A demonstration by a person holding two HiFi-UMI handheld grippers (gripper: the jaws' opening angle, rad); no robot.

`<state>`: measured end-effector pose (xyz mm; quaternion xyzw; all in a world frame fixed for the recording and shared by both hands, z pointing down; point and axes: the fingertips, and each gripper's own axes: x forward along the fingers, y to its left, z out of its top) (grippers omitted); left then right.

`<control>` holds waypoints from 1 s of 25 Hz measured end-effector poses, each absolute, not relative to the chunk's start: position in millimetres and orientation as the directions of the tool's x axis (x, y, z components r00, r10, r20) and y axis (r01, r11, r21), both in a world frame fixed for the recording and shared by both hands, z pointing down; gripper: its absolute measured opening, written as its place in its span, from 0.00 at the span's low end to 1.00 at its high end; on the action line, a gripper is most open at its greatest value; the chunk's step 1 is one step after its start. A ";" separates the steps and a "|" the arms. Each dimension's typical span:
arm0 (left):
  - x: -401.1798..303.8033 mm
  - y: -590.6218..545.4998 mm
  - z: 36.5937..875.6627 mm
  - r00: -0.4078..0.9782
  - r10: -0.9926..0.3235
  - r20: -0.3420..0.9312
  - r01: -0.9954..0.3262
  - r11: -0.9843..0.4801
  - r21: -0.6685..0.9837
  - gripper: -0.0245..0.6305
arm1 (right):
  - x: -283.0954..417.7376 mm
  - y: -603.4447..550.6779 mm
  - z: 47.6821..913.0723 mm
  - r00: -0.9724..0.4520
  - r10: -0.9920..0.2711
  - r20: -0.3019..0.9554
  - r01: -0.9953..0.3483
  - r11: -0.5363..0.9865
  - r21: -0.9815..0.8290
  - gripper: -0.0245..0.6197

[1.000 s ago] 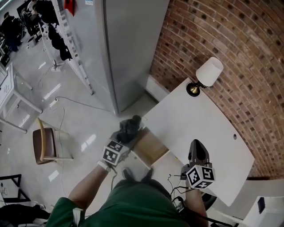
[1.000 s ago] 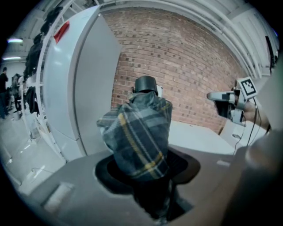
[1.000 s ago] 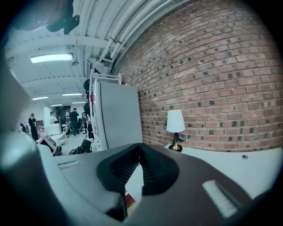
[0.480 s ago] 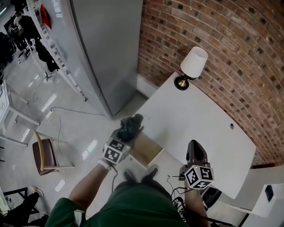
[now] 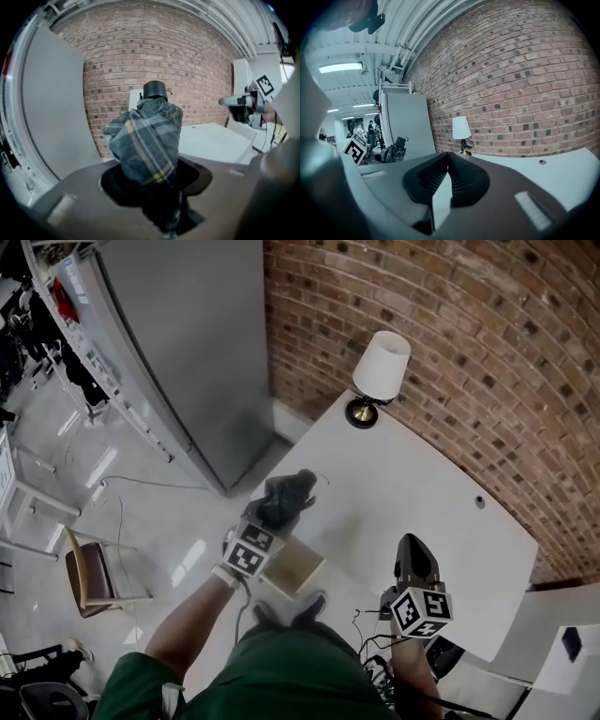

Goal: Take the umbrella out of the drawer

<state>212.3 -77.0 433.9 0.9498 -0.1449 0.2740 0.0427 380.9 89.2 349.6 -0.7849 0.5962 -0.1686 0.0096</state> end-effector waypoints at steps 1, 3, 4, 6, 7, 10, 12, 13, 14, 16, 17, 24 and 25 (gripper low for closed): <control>222.4 -76.6 433.2 0.808 -0.248 0.534 -0.288 -0.958 -0.009 0.32 | 387.6 92.0 350.4 0.237 -0.938 0.254 -0.931 -0.294 -0.217 0.04; 243.7 -75.0 433.6 0.808 -0.238 0.539 -0.263 -0.964 -0.032 0.32 | 401.2 98.8 351.5 0.248 -0.934 0.255 -0.926 -0.306 -0.220 0.04; 254.8 -74.0 434.5 0.807 -0.233 0.542 -0.250 -0.967 -0.043 0.32 | 408.1 102.6 352.0 0.254 -0.933 0.255 -0.924 -0.312 -0.221 0.04; 277.8 -72.0 438.0 0.805 -0.221 0.551 -0.221 -0.973 -0.067 0.32 | 422.3 110.6 354.3 0.265 -0.929 0.257 -0.919 -0.324 -0.223 0.04; 289.5 -70.6 441.5 0.802 -0.213 0.558 -0.204 -0.976 -0.080 0.32 | 429.6 115.1 356.2 0.271 -0.927 0.260 -0.917 -0.331 -0.224 0.04; 324.4 -65.2 461.5 0.783 -0.183 0.594 -0.146 -0.983 -0.111 0.32 | 452.2 128.9 364.2 0.291 -0.918 0.269 -0.907 -0.354 -0.227 0.04; 346.5 -61.1 480.0 0.763 -0.160 0.627 -0.102 -0.986 -0.128 0.32 | 466.8 137.3 370.5 0.308 -0.911 0.276 -0.899 -0.373 -0.231 0.04; 356.9 -59.1 490.8 0.749 -0.148 0.646 -0.077 -0.987 -0.138 0.32 | 473.9 141.0 373.7 0.316 -0.907 0.280 -0.894 -0.383 -0.232 0.04; 367.0 -57.2 501.9 0.734 -0.137 0.665 -0.048 -0.987 -0.151 0.32 | 481.1 144.4 376.9 0.324 -0.902 0.285 -0.889 -0.393 -0.234 0.04; 386.1 -54.2 523.6 0.701 -0.117 0.704 0.012 -0.984 -0.177 0.32 | 495.0 150.0 383.2 0.338 -0.893 0.297 -0.879 -0.412 -0.239 0.04; 394.3 -53.3 534.7 0.682 -0.109 0.723 0.040 -0.982 -0.185 0.32 | 501.7 152.4 386.3 0.343 -0.889 0.304 -0.875 -0.420 -0.241 0.04; 427.6 -54.6 616.7 0.508 -0.089 0.856 0.212 -0.951 -0.225 0.32 | 535.9 159.6 404.9 0.365 -0.865 0.345 -0.853 -0.459 -0.247 0.04; 430.0 -54.7 627.3 0.482 -0.092 0.871 0.241 -0.942 -0.233 0.33 | 538.9 159.1 406.7 0.367 -0.862 0.349 -0.852 -0.462 -0.246 0.04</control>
